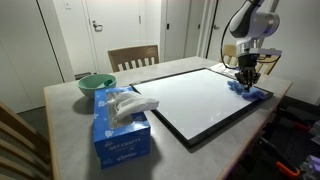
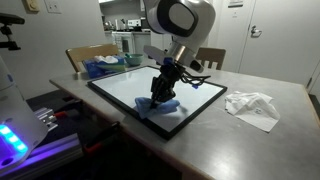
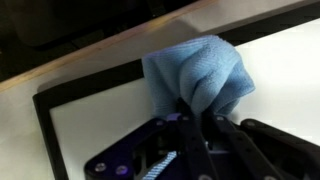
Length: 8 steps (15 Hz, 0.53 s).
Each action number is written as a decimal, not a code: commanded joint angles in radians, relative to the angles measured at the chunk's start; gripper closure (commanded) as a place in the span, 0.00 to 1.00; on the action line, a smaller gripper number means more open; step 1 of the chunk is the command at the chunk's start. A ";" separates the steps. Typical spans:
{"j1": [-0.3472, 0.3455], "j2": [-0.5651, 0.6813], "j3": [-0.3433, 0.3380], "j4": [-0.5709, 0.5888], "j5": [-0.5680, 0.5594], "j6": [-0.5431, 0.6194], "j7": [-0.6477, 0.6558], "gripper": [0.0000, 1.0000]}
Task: Use the blue cloth to wipe the whiteboard
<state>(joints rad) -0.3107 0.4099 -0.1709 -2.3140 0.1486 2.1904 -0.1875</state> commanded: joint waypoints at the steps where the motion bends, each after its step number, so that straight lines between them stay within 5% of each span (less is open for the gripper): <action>1: 0.029 -0.002 0.021 -0.040 0.010 0.020 0.015 0.97; 8: 0.084 -0.024 0.048 -0.044 0.006 -0.001 0.037 0.97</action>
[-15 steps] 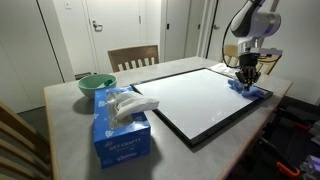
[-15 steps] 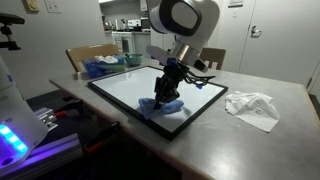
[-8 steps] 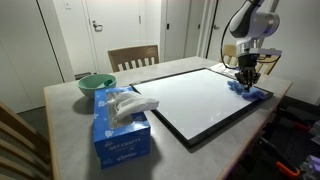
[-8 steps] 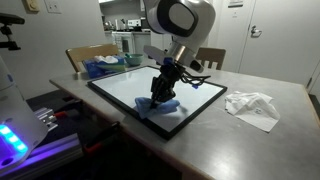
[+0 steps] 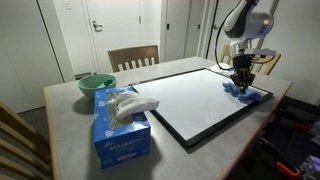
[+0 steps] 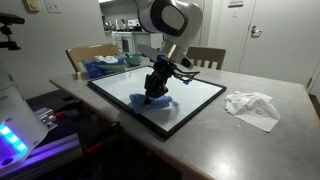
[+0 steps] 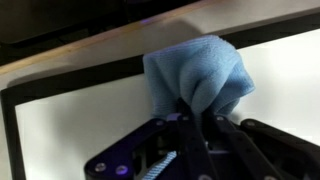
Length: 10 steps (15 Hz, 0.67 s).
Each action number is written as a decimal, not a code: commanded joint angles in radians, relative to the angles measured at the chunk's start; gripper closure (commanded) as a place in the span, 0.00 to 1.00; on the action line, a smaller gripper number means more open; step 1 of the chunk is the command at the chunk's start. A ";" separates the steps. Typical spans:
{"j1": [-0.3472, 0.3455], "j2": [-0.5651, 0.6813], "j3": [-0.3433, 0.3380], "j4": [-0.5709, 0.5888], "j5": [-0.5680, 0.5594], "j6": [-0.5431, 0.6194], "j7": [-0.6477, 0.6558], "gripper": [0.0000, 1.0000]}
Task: Use the blue cloth to wipe the whiteboard
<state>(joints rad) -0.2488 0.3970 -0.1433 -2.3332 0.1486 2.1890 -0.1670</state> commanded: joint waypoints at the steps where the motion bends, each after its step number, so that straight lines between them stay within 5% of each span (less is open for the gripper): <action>1: 0.029 -0.010 0.027 -0.022 0.007 -0.004 0.015 0.97; 10: 0.063 0.029 0.034 0.025 -0.029 0.028 0.012 0.97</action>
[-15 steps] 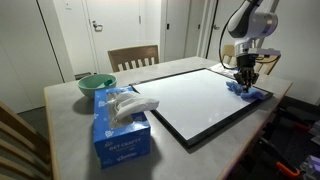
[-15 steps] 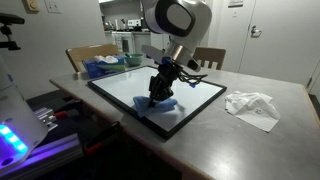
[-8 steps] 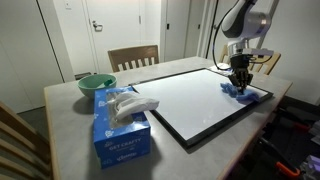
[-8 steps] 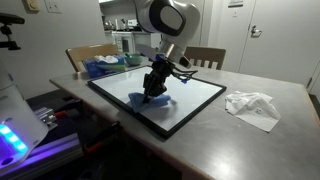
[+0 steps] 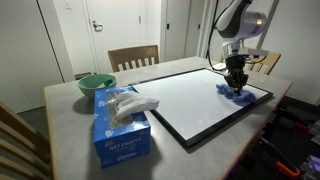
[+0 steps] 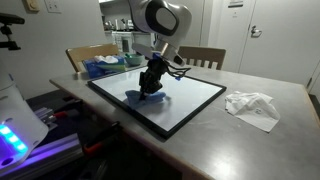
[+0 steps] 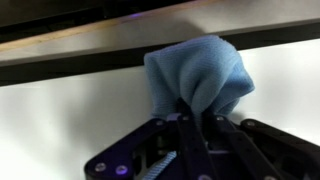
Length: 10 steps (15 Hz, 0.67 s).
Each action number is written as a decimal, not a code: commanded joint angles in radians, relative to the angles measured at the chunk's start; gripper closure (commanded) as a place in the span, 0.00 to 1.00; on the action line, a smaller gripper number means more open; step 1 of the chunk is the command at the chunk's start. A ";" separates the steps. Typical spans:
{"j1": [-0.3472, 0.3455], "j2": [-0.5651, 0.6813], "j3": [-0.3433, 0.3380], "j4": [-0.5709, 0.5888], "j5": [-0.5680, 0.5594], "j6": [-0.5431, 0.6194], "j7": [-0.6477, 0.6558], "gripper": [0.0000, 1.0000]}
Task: Use the blue cloth to wipe the whiteboard
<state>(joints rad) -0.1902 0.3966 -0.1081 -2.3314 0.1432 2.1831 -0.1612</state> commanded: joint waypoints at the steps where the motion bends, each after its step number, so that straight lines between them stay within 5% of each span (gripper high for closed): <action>1: 0.004 0.032 -0.001 0.030 -0.025 0.034 0.004 0.97; 10: -0.001 0.098 0.010 0.159 -0.042 0.048 -0.036 0.97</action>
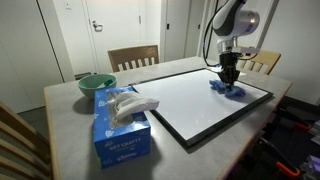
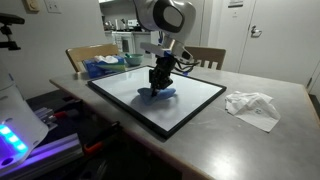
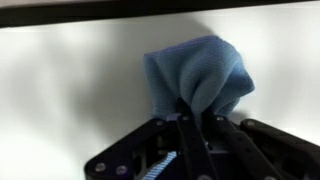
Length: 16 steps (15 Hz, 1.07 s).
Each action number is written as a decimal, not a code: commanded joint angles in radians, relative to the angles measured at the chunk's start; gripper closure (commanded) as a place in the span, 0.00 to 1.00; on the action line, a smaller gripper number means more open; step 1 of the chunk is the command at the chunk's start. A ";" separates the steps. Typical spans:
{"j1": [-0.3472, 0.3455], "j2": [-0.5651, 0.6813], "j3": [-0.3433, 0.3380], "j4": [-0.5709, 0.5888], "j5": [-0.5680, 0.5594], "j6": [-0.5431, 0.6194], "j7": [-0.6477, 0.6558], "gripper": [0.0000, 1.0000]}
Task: Use the blue cloth to wipe the whiteboard
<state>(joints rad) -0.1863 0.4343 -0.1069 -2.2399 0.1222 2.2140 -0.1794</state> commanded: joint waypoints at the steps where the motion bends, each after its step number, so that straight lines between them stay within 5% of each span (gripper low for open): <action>1: -0.005 0.071 0.010 0.086 -0.023 0.014 -0.024 0.97; 16: -0.027 0.249 0.036 0.425 -0.023 -0.052 -0.108 0.97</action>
<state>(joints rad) -0.1884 0.5913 -0.0915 -1.9402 0.1203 2.1823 -0.2619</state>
